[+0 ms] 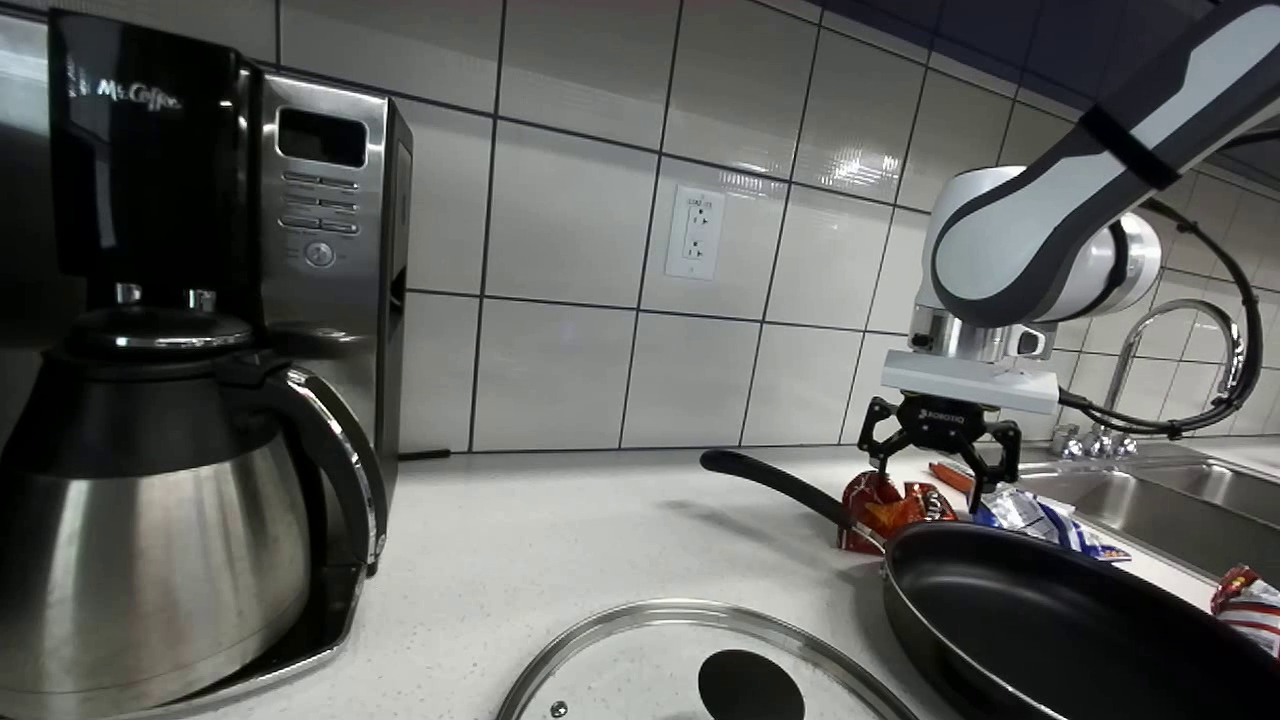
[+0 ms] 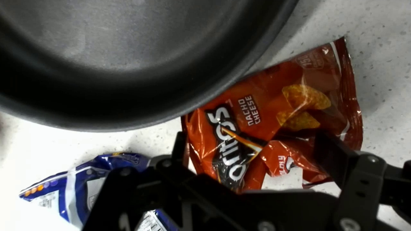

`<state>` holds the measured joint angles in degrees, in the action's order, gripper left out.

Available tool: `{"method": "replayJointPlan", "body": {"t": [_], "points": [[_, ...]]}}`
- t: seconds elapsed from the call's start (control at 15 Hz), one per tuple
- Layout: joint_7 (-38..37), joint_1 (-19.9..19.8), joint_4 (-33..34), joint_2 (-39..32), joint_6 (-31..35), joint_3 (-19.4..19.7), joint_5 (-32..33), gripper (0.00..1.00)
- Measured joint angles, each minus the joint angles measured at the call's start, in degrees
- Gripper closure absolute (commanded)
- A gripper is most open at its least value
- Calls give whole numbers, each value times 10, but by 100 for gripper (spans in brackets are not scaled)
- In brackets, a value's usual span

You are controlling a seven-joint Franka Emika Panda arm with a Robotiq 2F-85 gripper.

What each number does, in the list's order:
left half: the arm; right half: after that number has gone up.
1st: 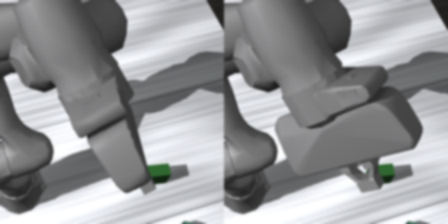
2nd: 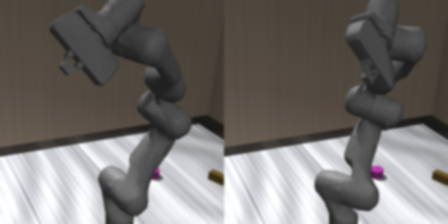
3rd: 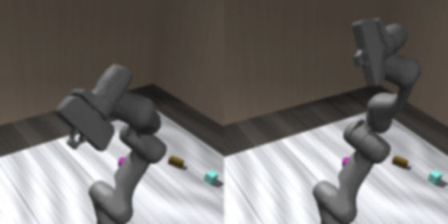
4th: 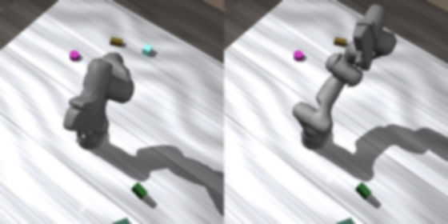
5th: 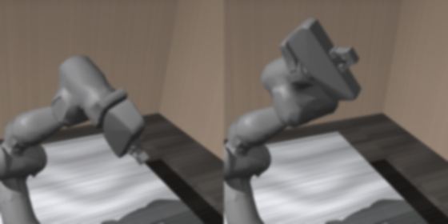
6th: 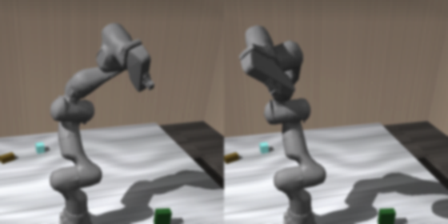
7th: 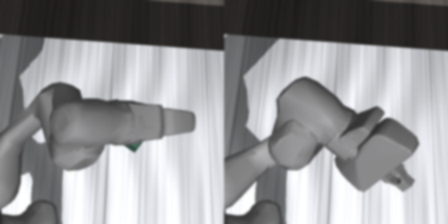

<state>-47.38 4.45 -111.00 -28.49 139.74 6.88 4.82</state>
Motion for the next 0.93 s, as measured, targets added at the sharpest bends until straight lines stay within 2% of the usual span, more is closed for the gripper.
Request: {"method": "replayJointPlan", "body": {"t": [0.47,0.53,0.67,0.93], "points": [[0,0,14,-15,0,1,-3,0],[0,0,16,-17,0,1,-3,25],[0,1,18,-19,-1,1,-3,34],[0,2,19,-20,-1,1,-3,66]]}}
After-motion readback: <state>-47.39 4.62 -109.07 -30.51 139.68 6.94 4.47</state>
